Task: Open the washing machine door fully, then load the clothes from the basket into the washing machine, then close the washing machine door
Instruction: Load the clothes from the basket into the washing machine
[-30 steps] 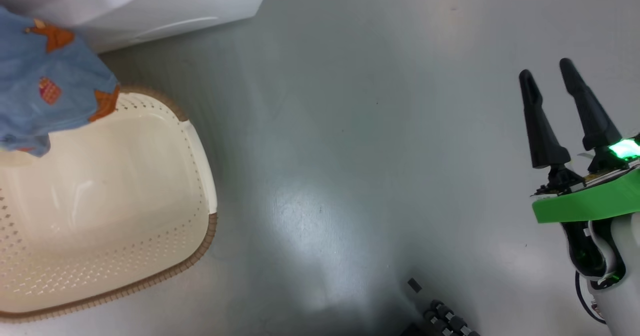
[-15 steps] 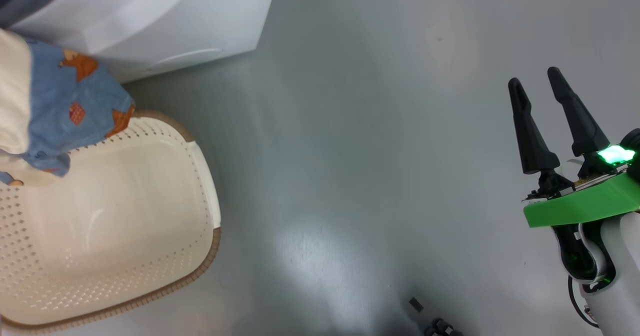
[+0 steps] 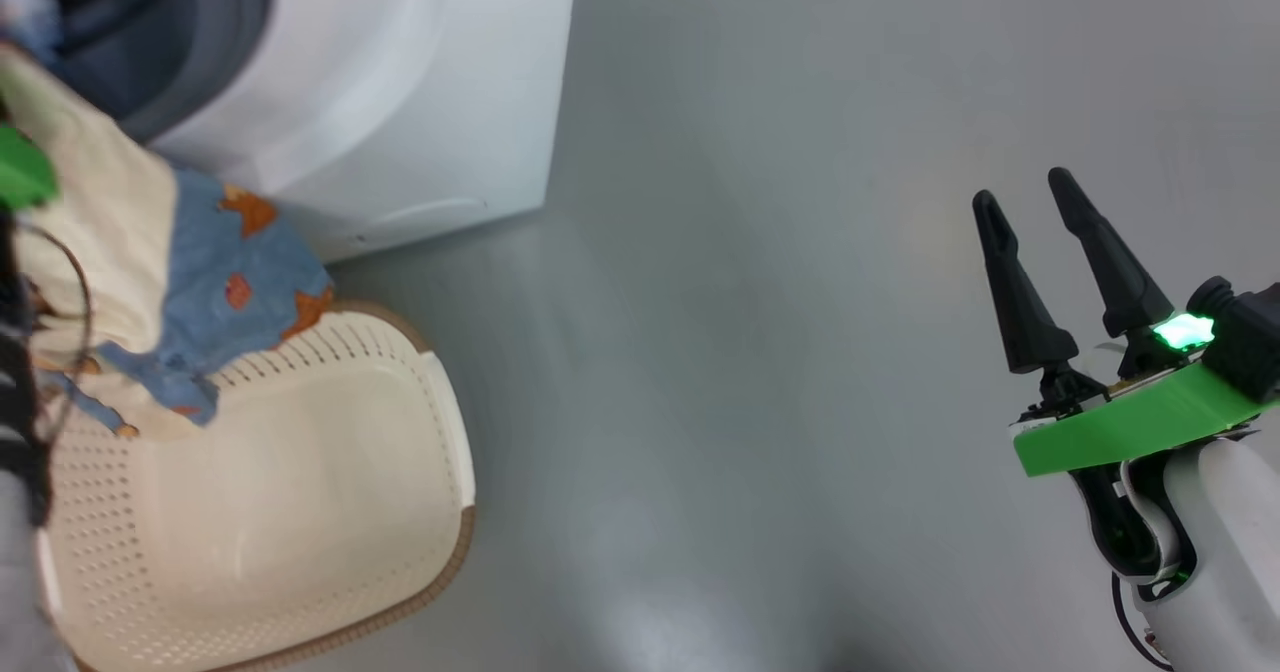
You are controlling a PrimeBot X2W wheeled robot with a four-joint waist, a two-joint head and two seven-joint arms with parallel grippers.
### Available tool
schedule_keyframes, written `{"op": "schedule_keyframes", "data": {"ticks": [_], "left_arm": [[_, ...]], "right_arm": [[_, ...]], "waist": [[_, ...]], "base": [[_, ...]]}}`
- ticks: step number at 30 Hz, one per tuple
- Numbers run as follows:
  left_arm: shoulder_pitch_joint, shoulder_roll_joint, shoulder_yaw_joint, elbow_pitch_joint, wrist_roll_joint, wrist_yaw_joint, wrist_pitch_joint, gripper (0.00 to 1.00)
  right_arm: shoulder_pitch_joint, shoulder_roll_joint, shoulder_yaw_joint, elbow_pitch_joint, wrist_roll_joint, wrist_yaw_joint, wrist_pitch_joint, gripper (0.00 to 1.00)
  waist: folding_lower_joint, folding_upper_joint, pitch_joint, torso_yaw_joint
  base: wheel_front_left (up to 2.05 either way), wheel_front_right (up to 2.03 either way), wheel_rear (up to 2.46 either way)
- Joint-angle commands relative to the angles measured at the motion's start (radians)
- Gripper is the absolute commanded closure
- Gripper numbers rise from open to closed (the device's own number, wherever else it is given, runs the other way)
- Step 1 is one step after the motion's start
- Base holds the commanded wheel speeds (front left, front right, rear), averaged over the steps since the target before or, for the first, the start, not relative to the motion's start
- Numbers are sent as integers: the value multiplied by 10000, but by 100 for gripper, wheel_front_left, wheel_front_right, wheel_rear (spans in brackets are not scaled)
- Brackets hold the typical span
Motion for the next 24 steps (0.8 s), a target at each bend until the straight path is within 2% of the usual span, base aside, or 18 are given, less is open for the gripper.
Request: {"op": "schedule_keyframes", "data": {"ticks": [1,8,24], "left_arm": [[510,374,64,-355,-100,-97,-195,0],[1952,-56,-107,-1283,-308,-205,-367,0],[6930,-1354,-231,-6307,-139,-125,-380,0]], "right_arm": [[202,-141,160,-120,41,44,-80,0],[407,-144,211,88,47,44,-80,0],[1185,-137,-96,463,-64,44,-80,0]], "waist": [[1,0,-872,312],[1,0,-1814,735],[1,0,-3675,1832]], "base": [[0,0,0],[0,0,0],[0,0,0]]}}
